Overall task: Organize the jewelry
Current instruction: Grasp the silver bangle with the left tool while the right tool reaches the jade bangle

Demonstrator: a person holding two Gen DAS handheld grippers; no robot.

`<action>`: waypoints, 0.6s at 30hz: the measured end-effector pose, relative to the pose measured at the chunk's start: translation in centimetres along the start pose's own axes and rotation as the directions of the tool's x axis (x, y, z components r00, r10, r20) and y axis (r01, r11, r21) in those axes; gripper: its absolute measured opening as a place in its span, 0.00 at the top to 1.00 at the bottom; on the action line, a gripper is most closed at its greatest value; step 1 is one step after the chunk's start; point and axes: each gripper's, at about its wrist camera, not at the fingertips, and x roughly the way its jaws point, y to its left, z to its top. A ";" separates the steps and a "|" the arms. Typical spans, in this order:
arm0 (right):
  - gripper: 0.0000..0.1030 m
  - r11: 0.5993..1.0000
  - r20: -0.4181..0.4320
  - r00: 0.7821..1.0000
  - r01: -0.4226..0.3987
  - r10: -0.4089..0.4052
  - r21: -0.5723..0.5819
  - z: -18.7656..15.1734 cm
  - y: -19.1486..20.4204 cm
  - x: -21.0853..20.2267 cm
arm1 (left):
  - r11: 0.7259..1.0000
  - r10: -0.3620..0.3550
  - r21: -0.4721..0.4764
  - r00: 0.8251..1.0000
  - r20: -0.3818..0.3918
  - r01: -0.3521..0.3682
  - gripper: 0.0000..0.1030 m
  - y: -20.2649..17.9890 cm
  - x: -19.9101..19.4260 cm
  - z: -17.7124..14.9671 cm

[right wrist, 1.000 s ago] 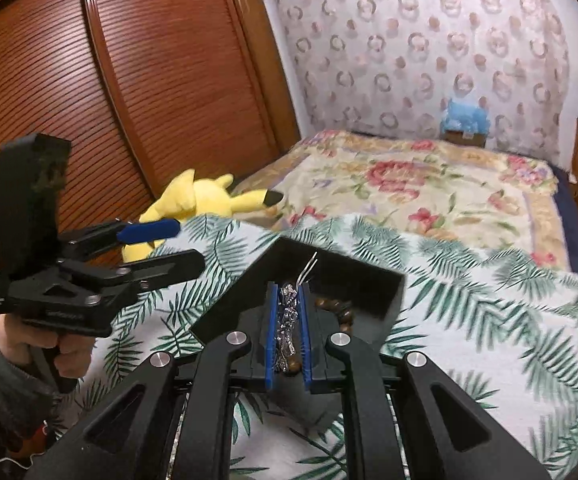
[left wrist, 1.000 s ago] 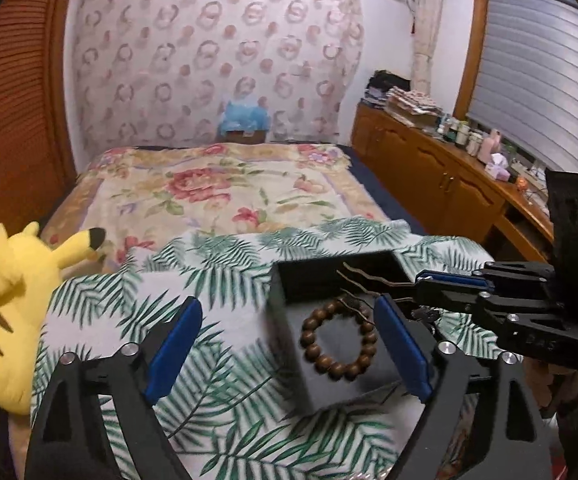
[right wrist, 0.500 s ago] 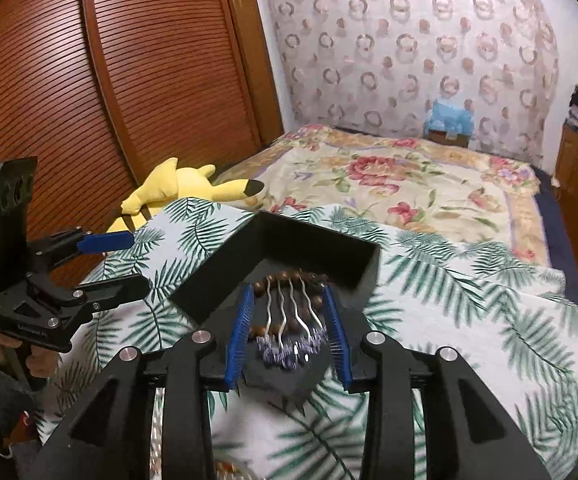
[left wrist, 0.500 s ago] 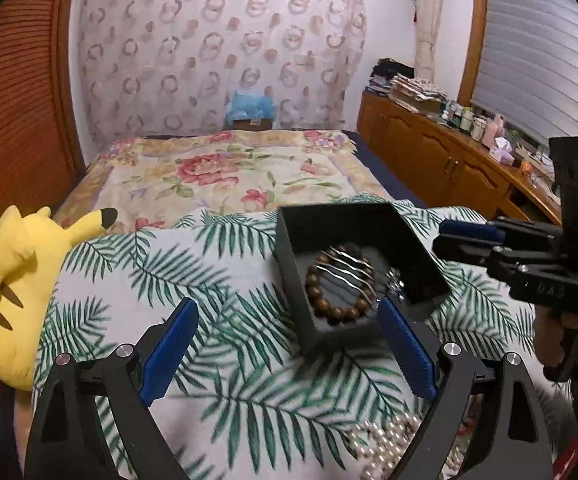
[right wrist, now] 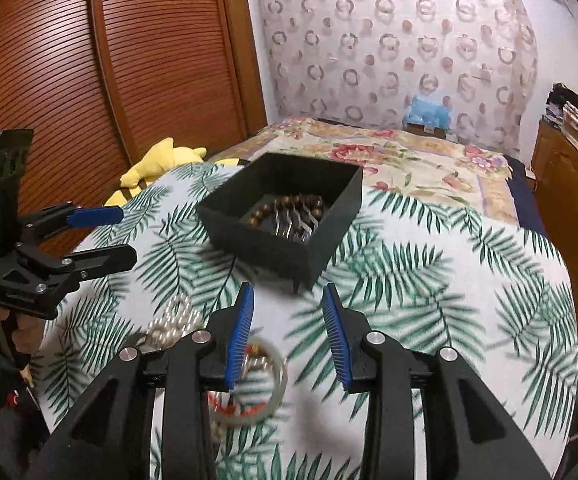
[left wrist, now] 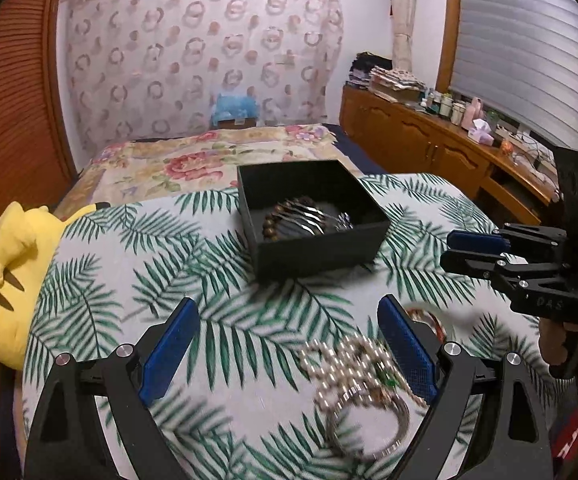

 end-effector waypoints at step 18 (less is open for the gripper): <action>0.26 0.996 -0.146 0.989 0.009 -0.022 -0.088 -3.1 4.4 3.6 | 1.000 -0.010 0.017 0.995 -0.100 0.012 0.15 -0.5 -0.8 -6.0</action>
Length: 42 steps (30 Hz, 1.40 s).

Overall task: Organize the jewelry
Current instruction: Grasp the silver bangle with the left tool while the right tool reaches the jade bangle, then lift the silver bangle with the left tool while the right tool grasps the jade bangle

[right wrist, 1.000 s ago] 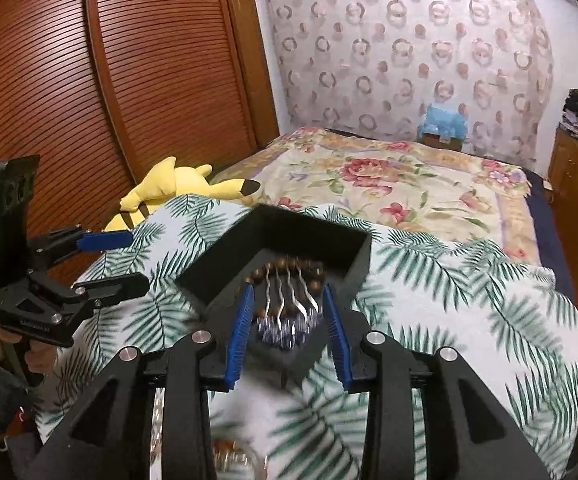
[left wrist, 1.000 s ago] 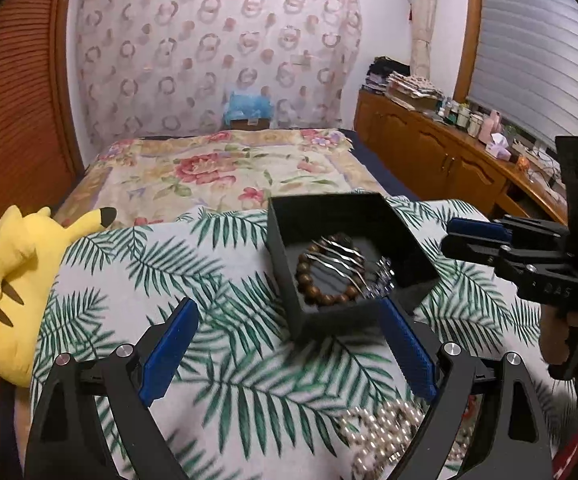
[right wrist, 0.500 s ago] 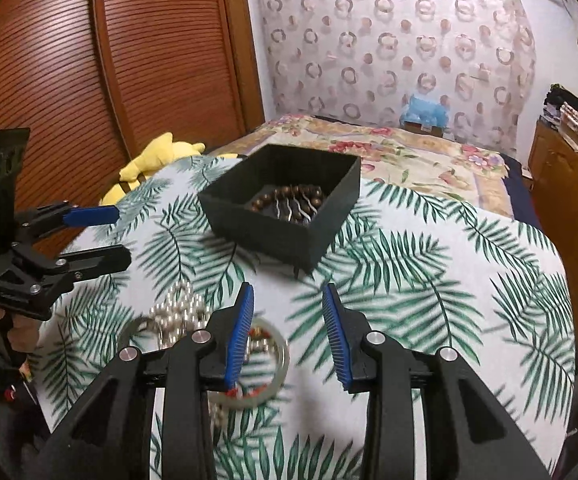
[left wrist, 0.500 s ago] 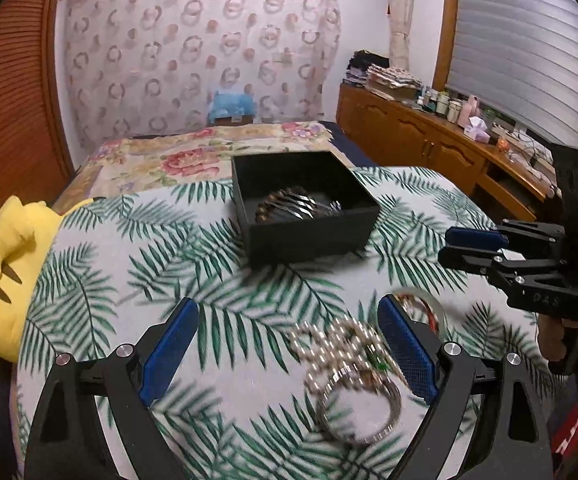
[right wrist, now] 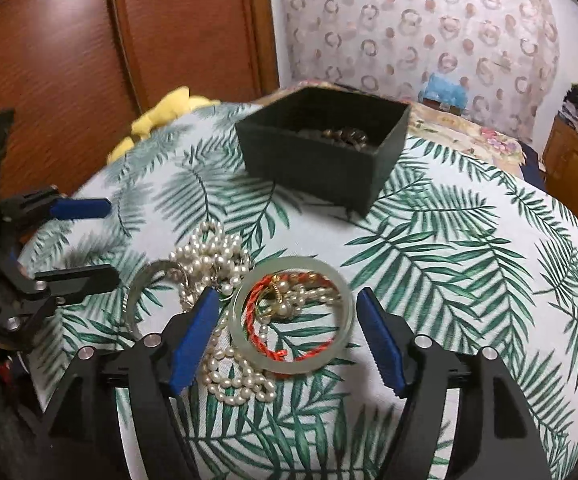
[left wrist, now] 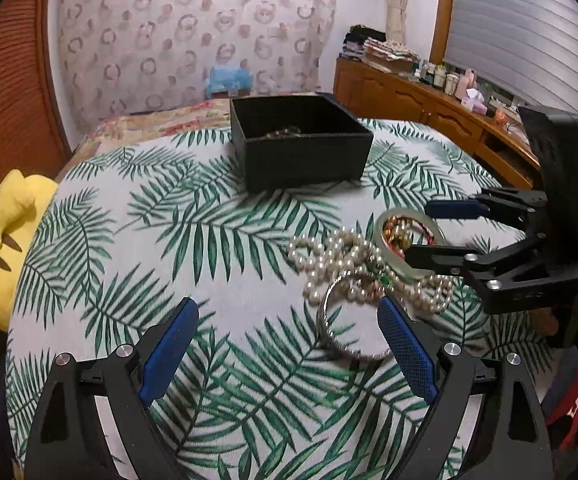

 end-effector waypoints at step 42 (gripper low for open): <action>0.28 0.999 0.073 0.997 0.007 -0.011 0.052 -1.9 -1.6 -4.1 | 0.982 -0.083 0.168 0.995 -0.049 0.090 0.44 -5.1 2.4 -0.9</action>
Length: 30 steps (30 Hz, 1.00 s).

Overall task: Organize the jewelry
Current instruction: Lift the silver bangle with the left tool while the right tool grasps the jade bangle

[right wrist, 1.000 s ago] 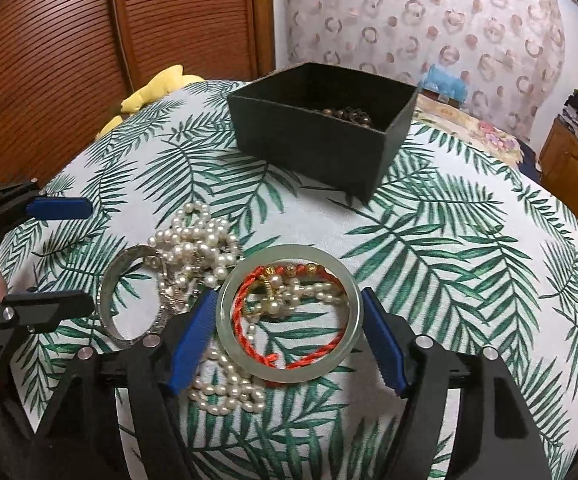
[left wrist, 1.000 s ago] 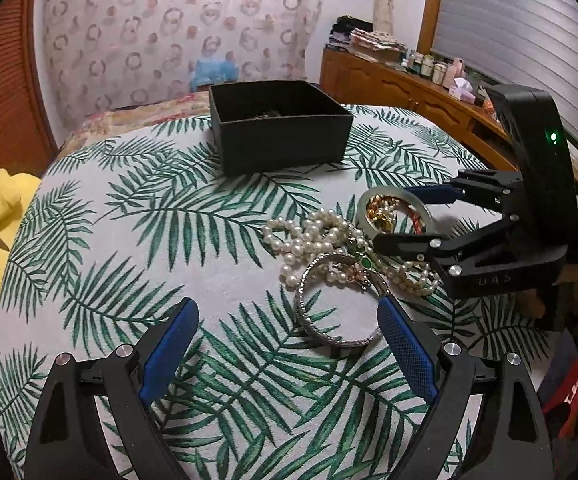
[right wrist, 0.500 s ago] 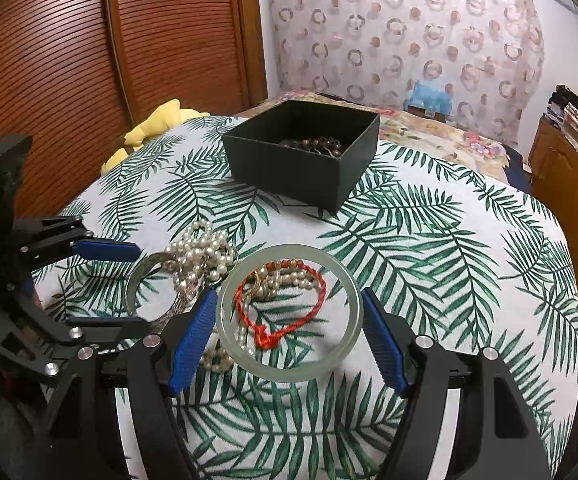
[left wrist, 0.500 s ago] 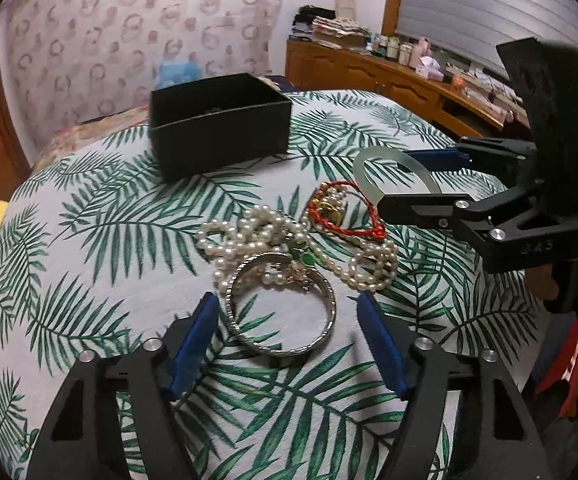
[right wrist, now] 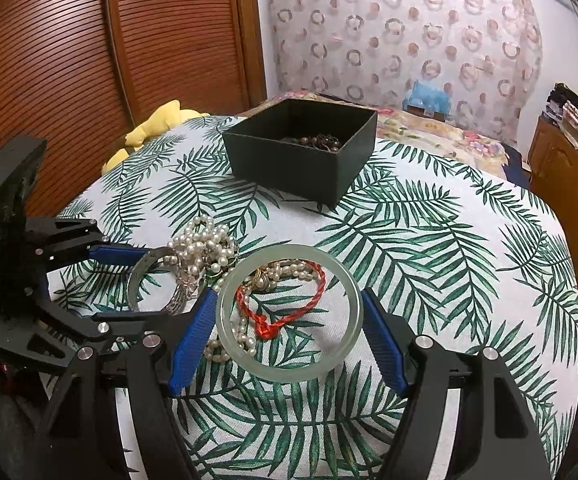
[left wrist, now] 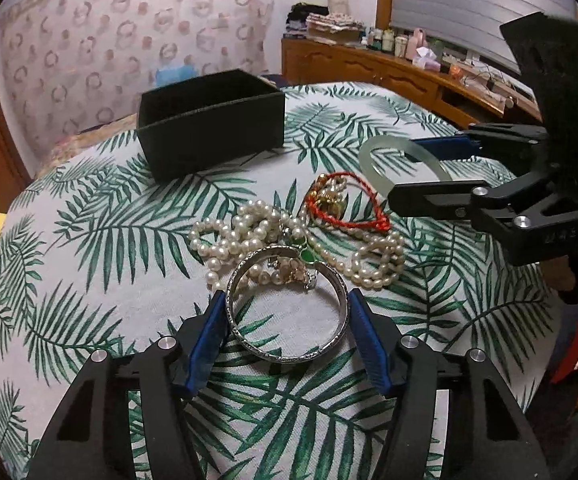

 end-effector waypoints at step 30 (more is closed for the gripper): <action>0.28 1.000 0.105 0.994 0.027 -0.028 0.006 12.9 -2.8 6.1 | 0.988 0.094 -0.133 0.981 0.168 -0.072 0.44 9.1 -2.8 6.1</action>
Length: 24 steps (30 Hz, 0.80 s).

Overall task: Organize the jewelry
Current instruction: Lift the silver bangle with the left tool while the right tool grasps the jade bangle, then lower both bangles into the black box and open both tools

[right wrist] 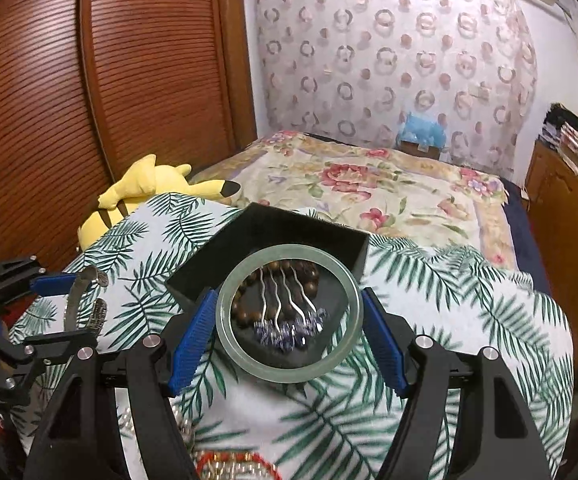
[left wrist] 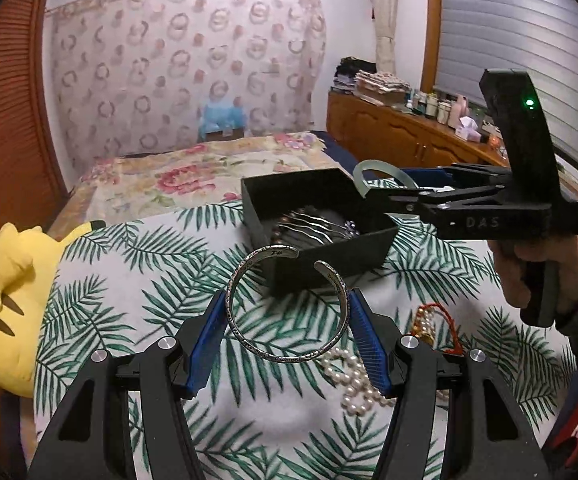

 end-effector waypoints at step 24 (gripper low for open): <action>0.28 0.995 0.007 0.998 -0.060 0.059 0.085 0.7 -1.6 1.6 | 1.000 0.008 -0.005 1.000 0.006 -0.008 0.44 1.4 2.6 3.8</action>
